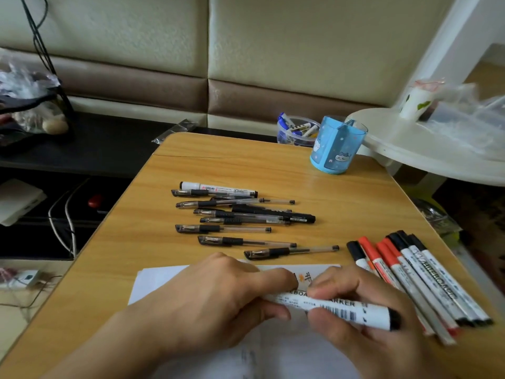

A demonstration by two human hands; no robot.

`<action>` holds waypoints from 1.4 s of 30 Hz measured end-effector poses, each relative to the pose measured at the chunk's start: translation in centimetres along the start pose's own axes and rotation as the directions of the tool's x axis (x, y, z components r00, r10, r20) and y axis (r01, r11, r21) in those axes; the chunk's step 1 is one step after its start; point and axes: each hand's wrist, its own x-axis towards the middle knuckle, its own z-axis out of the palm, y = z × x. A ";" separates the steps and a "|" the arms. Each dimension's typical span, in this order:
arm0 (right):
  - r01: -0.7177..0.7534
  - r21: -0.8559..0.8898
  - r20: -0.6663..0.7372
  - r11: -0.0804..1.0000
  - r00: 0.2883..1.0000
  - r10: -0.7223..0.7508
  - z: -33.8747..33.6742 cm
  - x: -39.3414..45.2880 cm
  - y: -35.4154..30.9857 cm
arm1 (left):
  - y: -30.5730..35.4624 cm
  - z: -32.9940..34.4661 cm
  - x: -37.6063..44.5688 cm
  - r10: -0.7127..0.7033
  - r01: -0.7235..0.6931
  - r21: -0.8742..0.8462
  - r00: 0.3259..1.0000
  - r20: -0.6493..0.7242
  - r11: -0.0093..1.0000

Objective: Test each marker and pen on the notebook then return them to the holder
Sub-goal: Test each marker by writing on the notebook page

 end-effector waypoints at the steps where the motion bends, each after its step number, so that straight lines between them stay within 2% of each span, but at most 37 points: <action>1: 0.005 -0.036 -0.010 0.999 1.000 -0.005 -0.2 0.0 -0.1 | 0.1 -0.1 0.0 -0.010 0.010 0.025 1.000 -0.011 1.000; 3: -0.032 0.009 -0.128 0.999 0.991 0.033 -0.9 0.3 -0.1 | 0.1 -0.1 0.0 -0.066 0.064 -0.034 0.996 -0.065 0.997; 5: -0.074 0.239 -0.308 0.968 0.940 0.148 -2.0 0.6 0.3 | -0.3 0.1 -0.1 -0.105 0.098 -0.076 0.990 -0.095 0.992; 6: -0.077 0.277 -0.374 0.958 0.909 0.182 -2.6 0.8 0.5 | -0.6 0.3 -0.2 -0.115 0.109 -0.061 0.986 -0.119 0.992; 11: -0.230 -0.037 -0.527 0.973 0.831 0.177 -4.8 1.0 2.3 | -1.0 0.8 -0.2 -0.172 0.170 -0.027 0.973 -0.157 0.985; 15: -0.243 -0.184 -0.483 0.952 0.867 0.127 -4.3 0.9 3.2 | -1.1 1.0 -0.2 -0.164 0.165 -0.012 0.971 -0.171 0.986; 24: -0.260 -0.305 -0.445 0.916 0.889 0.104 -3.8 1.1 3.9 | -1.1 1.0 -0.2 -0.167 0.167 -0.016 0.969 -0.184 0.986; 42: -0.205 -0.416 -0.421 0.886 0.907 0.012 -3.7 1.1 4.1 | -1.2 1.0 -0.2 -0.164 0.161 -0.033 0.970 -0.179 0.986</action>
